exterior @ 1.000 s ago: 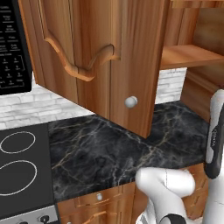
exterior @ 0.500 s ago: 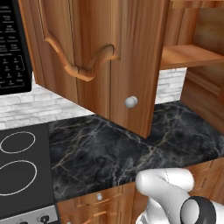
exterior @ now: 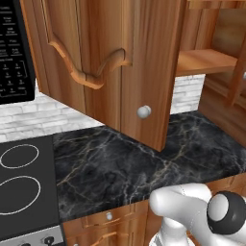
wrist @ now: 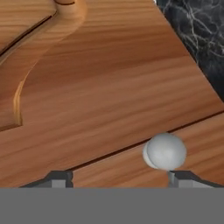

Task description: Open the cabinet and move the ladle to the pot. Then close the cabinet.

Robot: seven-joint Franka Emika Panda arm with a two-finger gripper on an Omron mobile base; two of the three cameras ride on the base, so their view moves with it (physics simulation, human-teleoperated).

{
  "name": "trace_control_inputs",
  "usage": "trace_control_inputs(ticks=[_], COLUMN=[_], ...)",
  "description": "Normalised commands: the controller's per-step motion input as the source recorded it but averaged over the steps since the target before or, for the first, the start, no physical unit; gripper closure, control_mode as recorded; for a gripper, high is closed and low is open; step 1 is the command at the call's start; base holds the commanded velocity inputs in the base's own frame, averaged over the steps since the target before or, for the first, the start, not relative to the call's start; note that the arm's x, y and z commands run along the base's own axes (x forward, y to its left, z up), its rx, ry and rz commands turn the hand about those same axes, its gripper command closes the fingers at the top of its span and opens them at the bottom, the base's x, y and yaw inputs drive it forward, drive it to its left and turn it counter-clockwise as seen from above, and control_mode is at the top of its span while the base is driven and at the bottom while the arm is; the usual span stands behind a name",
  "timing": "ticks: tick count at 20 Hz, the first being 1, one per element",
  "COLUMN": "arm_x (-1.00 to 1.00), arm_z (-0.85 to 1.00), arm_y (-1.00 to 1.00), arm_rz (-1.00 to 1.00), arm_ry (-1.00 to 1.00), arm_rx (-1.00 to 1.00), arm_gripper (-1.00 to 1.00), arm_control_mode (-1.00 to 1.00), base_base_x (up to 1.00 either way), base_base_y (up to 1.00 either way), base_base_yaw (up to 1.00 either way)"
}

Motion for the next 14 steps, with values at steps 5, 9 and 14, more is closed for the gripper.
trace_control_inputs(ticks=[5,9,14], arm_x=[0.68,0.64,0.68], arm_z=[0.00,-0.06,-0.11], arm_y=[0.41,0.34,0.18], arm_rz=[0.00,-0.01,-0.01], arm_ry=[0.00,-0.06,-0.03], arm_rx=[0.02,0.01,0.04], arm_gripper=[-1.00,-1.00,-1.00], arm_control_mode=[-1.00,-1.00,-1.00], base_base_x=[0.00,0.00,0.00], base_base_y=[0.00,0.00,0.00], base_base_yaw=[0.00,0.00,0.00])
